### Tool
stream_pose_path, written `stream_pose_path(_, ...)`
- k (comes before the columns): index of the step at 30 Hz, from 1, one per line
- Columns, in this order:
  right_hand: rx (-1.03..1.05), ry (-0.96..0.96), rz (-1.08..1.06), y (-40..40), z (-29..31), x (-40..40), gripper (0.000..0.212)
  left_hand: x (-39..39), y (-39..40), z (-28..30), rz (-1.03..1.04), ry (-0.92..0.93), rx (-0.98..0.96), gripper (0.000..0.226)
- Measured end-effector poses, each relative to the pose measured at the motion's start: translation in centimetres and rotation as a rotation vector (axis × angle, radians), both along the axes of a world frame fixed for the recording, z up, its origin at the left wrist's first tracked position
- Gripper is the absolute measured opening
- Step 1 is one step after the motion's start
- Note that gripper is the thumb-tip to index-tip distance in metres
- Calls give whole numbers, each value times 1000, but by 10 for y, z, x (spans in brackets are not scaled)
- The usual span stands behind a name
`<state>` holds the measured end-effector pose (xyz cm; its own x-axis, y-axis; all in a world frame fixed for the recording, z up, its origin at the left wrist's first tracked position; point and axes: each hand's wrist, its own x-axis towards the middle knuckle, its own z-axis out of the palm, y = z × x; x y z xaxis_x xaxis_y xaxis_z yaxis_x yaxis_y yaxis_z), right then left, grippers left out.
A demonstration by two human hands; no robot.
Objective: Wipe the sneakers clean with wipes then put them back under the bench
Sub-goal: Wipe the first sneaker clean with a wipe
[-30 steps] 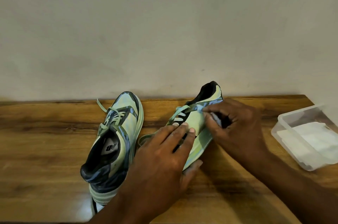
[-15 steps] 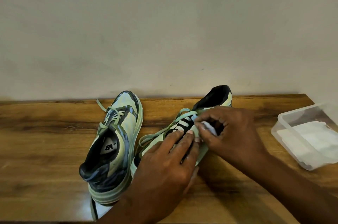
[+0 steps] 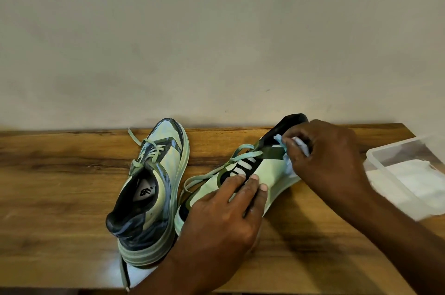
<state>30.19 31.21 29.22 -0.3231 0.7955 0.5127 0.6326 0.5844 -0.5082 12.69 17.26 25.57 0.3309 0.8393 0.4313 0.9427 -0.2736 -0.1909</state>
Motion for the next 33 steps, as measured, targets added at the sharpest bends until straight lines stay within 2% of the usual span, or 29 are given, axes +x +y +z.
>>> stream_pose_path(2, 8, -14, 9, -6, -3, -4, 9, 1, 0, -1, -5, 6, -6, 53)
stream_pose_path(6, -28, -121, 191, -34, -13, -26, 8, 4, -2, 1, -32, -23, 4, 42)
stream_pose_path(12, -4, 1, -9, 1, -3, -2, 12, 0, 0, -9, -20, 21, -23, 53)
stream_pose_path(17, -53, -92, 124, -28, -14, -24, 6, 1, 0, -8, -36, -9, -12, 49)
stream_pose_path(23, -37, 72, -47, -5, 4, 3, 13, -5, 1, -4, -43, -73, -18, 57)
stream_pose_path(25, -93, 126, -4, -15, -2, 0, 16, -8, 3, -1, -42, -119, -26, 56)
stream_pose_path(27, -146, 132, 132, -34, -12, -9, 17, -11, 6, 1, -35, -147, -35, 54)
stream_pose_path(29, -87, 74, 217, -42, -20, -13, 16, -15, 10, 2, -31, -182, -39, 55)
stream_pose_path(31, -58, 106, 187, -28, -23, -6, 15, -18, 13, 3, -39, -229, -27, 51)
stream_pose_path(33, -107, 238, 70, -9, -20, 5, 19, -20, 14, 4, -42, -257, -20, 53)
